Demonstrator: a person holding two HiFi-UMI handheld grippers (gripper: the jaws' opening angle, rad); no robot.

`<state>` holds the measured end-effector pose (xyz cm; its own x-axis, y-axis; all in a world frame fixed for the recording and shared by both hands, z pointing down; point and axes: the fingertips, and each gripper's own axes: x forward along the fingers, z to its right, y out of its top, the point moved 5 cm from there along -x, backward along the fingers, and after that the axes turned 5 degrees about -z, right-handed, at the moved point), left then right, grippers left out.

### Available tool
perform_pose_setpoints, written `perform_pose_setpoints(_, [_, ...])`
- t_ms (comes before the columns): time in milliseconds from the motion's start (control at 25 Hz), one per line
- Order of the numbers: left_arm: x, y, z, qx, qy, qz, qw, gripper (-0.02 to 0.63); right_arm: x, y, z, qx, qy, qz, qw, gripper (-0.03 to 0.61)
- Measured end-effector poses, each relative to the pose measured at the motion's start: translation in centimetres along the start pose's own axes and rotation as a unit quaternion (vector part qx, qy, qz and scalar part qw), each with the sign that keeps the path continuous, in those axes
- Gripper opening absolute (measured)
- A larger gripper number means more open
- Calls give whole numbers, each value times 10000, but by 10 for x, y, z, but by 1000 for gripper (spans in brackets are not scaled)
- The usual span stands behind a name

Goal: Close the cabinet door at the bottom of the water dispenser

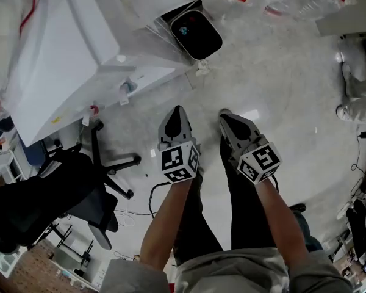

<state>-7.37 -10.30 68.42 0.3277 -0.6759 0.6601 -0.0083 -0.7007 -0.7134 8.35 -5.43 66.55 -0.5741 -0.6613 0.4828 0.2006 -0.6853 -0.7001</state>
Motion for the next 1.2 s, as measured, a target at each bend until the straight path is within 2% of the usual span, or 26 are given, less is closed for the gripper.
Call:
perform_pose_setpoints(280, [-84, 40, 14, 94, -417, 88, 9990, 8, -27, 28, -69, 111, 209, 68, 9997, 9])
perform_pose_setpoints(600, [-178, 105, 39, 173, -577, 278, 9978, 6, -67, 96, -142, -64, 497, 206, 9985, 9])
perform_pose_setpoints(880, [-252, 177, 68, 312, -636, 704, 9950, 6, -114, 174, -197, -450, 689, 494, 9954, 9])
perform_pose_setpoints(1200, [-310, 236, 96, 741, -870, 1142, 9869, 6, -159, 222, -241, -688, 879, 798, 9905, 9])
